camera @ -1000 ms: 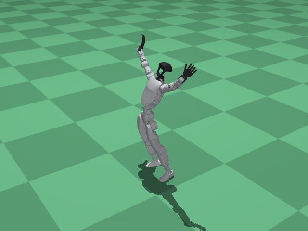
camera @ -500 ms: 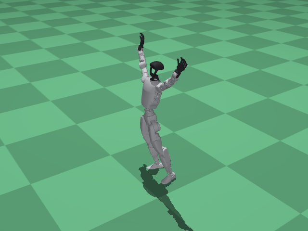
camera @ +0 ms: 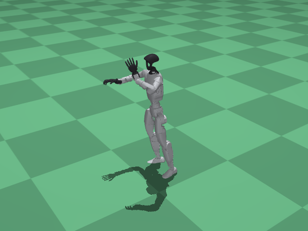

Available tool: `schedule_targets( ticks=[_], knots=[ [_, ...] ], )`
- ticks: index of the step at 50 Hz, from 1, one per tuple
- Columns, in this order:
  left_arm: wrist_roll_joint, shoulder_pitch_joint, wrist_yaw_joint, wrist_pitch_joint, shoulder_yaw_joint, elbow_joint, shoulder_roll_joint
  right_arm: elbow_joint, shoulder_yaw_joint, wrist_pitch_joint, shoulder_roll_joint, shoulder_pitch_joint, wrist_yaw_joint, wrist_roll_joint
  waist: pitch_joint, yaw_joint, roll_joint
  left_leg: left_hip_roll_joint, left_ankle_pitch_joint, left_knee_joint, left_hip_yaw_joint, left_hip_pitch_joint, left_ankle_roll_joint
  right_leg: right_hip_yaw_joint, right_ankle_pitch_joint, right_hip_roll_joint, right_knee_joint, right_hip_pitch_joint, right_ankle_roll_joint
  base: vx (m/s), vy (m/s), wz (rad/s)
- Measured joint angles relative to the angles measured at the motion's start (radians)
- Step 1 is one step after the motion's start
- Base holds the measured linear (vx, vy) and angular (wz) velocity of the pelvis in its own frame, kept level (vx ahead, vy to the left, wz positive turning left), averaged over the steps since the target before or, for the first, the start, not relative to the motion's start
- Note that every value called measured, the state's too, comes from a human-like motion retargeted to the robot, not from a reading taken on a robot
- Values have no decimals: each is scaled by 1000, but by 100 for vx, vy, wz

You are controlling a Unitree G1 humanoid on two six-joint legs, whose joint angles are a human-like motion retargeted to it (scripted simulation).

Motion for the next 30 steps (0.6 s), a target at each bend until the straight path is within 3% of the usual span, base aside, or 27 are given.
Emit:
schedule_targets(
  ticks=[7, 12, 15, 20, 30],
  knots=[
    [29, 104, -70, 19, 24, -307, -242, 351, 159, 55, 422, 204, 207, -14, 69, -18, 18, -5, 17, -1, -30, -33, 14, -15, -8, -5, 1, -19, -25, -10, -3, 19],
    [57, 36, -53, 29, -2, -433, -321, 685, 117, 146, 663, 352, 223, 260, 99, -33, 36, -15, 44, -37, -63, -57, 18, -38, -5, -9, -9, -39, -26, -10, -4, 30],
    [67, -33, -22, 21, -84, -493, -369, 843, 45, 183, 760, 426, 209, 441, 112, -40, 45, -23, 69, -64, -83, -71, 17, -54, -1, -14, -16, -53, -17, -10, -4, 34],
    [98, -201, 14, 13, -192, -516, -367, 912, -6, 174, 805, 558, 230, 631, 117, -51, 59, -44, 119, -96, -64, -96, 20, -76, 10, -31, -25, -75, 1, -8, -2, 28],
    [147, -468, 87, -54, -359, -506, -277, 862, -27, 134, 723, 620, 230, 671, 76, -62, 95, -13, 131, -99, 132, -169, -41, -62, 28, 1, -54, -108, 3, 0, 0, -13]
  ],
)
